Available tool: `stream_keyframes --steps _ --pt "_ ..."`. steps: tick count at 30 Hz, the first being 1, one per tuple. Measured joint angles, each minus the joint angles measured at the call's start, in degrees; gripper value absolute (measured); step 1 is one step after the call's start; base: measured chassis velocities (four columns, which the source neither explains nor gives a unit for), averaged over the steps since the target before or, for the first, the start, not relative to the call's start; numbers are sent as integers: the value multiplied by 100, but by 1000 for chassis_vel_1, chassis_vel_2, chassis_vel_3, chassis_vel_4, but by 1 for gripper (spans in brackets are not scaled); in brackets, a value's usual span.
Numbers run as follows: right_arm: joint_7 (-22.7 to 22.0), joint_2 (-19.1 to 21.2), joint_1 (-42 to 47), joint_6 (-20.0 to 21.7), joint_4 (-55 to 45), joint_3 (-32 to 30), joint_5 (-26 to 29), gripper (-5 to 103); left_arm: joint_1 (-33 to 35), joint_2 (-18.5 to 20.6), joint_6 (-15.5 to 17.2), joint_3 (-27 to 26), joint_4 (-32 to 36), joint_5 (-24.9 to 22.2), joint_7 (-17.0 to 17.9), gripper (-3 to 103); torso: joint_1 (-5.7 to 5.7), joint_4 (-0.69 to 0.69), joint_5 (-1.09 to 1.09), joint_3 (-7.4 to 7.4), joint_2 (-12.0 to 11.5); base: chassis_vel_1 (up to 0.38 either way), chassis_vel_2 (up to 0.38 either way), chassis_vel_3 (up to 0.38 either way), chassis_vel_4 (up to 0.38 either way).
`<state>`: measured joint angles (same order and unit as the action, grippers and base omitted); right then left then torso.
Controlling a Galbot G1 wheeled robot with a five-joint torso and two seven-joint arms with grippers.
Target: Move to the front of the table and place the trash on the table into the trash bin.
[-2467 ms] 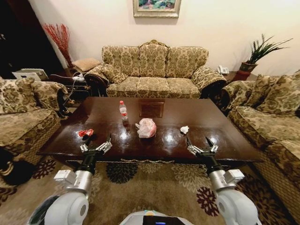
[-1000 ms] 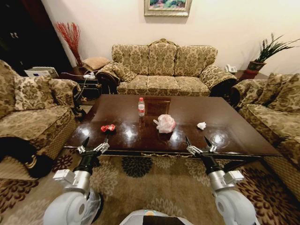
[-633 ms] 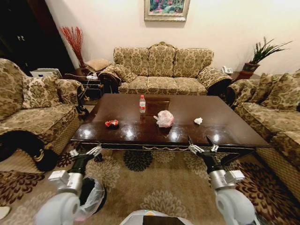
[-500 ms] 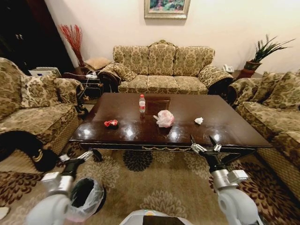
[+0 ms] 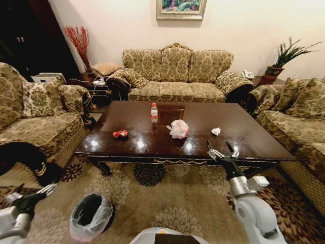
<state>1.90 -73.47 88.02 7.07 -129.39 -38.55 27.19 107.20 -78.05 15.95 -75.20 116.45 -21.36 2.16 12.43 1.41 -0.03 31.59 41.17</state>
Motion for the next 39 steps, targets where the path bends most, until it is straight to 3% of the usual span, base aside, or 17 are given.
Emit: stream_keyframes --steps 6,12,16,25,31,39 --pt "85 142 32 76 13 73 2 100 -50 25 8 -17 -540 43 -11 100 0 1 3 0 0 0 0 0 0" --pt "96 436 -29 136 211 183 64 100 -23 299 -77 88 -1460 -337 -72 100 0 1 4 0 0 0 0 0 0" --pt "96 604 -23 155 316 222 47 100 -127 400 168 323 -1890 -778 -17 100 0 -1 3 0 0 0 0 0 0" --pt "62 629 148 300 200 229 -52 100 -230 776 -289 805 -2737 -594 -487 100 1 1 3 0 0 0 0 0 0" --pt "41 572 286 307 146 185 -168 100 -333 873 -222 1082 -2708 -611 -664 100 1 0 4 1 0 0 0 0 0" --pt "23 471 442 303 95 92 -283 100 -502 1060 -144 1500 -2830 -53 -889 100 1 0 3 0 0 0 0 0 0"
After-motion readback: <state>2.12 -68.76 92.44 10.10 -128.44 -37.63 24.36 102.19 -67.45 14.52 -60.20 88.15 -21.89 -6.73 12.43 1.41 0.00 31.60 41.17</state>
